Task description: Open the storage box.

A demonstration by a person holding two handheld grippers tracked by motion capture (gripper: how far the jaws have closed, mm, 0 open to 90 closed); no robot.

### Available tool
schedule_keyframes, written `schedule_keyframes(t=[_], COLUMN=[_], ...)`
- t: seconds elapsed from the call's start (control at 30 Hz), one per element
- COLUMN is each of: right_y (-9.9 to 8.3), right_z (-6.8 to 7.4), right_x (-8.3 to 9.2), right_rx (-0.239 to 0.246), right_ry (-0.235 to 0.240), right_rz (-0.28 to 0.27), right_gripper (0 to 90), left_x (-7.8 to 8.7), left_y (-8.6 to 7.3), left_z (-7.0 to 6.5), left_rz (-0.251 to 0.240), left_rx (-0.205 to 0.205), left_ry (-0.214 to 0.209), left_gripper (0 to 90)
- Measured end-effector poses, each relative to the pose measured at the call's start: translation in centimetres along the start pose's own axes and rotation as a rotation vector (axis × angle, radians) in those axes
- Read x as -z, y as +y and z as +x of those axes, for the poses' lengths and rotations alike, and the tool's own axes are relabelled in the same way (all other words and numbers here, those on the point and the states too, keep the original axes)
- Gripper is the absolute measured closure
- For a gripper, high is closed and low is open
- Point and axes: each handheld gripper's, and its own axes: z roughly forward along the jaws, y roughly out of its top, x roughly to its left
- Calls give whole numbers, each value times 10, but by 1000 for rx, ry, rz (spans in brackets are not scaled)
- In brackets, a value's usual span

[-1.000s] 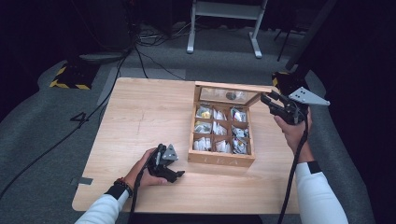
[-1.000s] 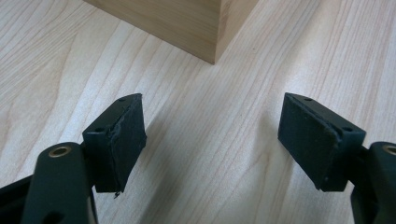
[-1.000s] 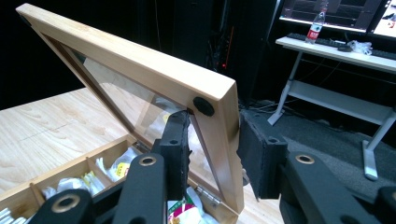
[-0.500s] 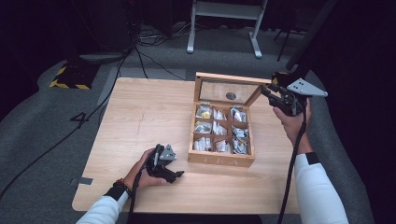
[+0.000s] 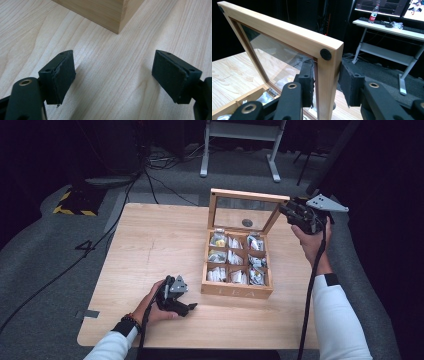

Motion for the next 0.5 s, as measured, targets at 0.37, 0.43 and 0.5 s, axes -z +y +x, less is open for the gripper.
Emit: schedule_keyframes(t=[0.37,0.43,0.5], right_y=[8,9,11], right_z=[-7,-10,-12], right_x=[-16,-19,-22], right_rx=[-18,-25,-29], right_ry=[-30,-30,-28], right_rz=[22,29,34], right_gripper=[653,654,654], left_x=[0,0,0], left_y=[0,0,0], left_z=[0,0,0], left_rz=[0,-1,0], left_rx=[1,1,1], left_ry=[1,1,1], left_gripper=[192,192,192])
